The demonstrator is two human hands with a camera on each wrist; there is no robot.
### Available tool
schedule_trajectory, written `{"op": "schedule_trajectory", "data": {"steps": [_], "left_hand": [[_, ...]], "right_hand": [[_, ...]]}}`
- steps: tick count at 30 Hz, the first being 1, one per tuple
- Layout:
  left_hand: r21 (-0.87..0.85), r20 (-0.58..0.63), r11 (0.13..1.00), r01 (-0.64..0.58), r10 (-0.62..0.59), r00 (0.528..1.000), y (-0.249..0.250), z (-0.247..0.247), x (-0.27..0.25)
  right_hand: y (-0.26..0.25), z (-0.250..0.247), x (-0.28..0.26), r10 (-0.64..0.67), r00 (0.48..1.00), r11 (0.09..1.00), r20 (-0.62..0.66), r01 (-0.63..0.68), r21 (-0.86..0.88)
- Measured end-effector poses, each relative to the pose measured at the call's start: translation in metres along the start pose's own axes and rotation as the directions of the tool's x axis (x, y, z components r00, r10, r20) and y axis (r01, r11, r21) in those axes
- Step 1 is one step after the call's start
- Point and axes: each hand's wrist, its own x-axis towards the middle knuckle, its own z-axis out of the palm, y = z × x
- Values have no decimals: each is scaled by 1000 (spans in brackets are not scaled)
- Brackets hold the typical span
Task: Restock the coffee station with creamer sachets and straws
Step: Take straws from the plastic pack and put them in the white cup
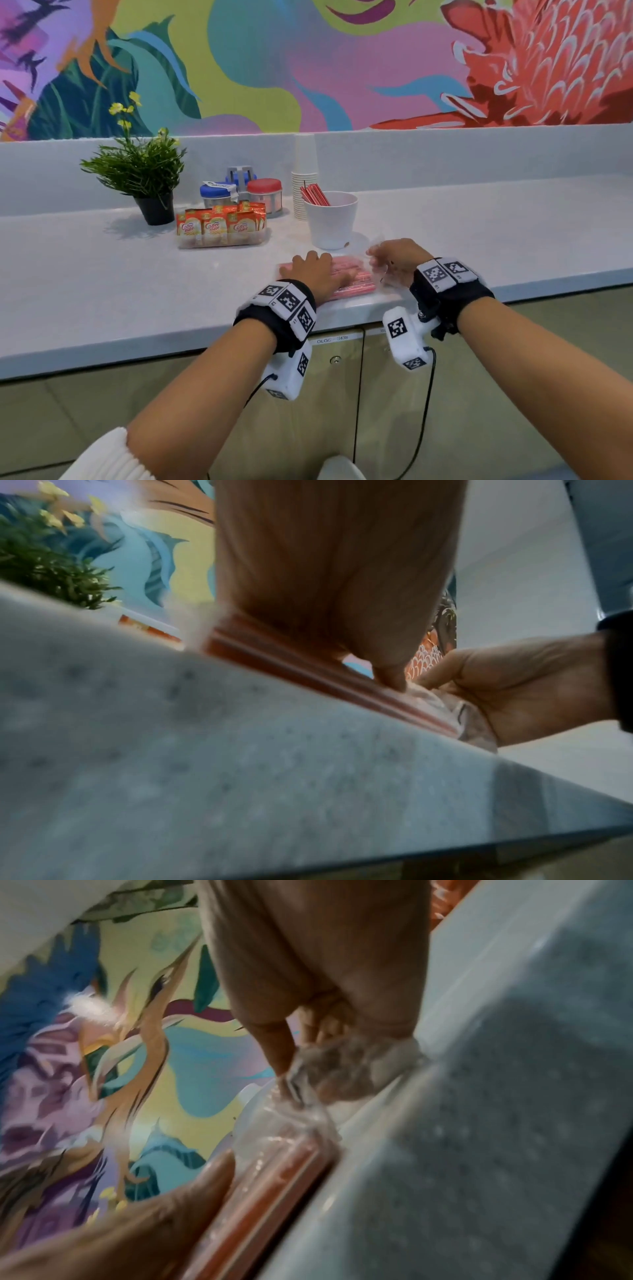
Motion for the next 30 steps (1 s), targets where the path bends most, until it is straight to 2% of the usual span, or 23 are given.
{"op": "schedule_trajectory", "data": {"steps": [2,5,7,8,9,11,12,13,15,17,21,26,30], "left_hand": [[56,-15,998,-21,22,1000,-3,2,-2],[90,-74,996,-22,28,997,-8,3,-3],[94,-121,995,-19,30,992,-8,3,-2],[107,-143,994,-26,42,989,-8,2,-2],[122,-160,992,-33,52,986,-8,1,-2],[135,-151,989,-53,74,986,-8,3,2],[137,-145,989,-60,80,986,-10,3,2],[130,-136,989,-67,85,987,-11,3,3],[118,-136,990,-76,92,986,-12,3,4],[117,-154,990,-83,100,983,-12,2,5],[129,-198,987,-98,123,973,-12,5,2],[121,-191,987,-110,132,973,-11,6,1],[94,-155,990,-109,122,980,-12,5,0]], "right_hand": [[8,-2,0,-6,998,965,64,-11,264],[13,0,-5,4,986,783,164,-105,614],[13,-4,-5,24,989,672,148,-125,730],[14,-5,-4,30,990,666,134,-120,736],[15,-5,-1,21,991,710,133,-108,695],[19,-4,10,-11,993,899,115,-41,436],[20,-2,12,-36,992,961,122,1,278],[21,-2,13,-60,985,983,160,30,184],[19,-3,11,-127,942,980,312,70,187],[18,-3,10,-176,903,970,391,90,227],[20,7,16,-157,947,934,279,50,355],[24,7,14,-147,983,984,114,133,121],[29,6,10,-210,978,973,7,208,99]]}}
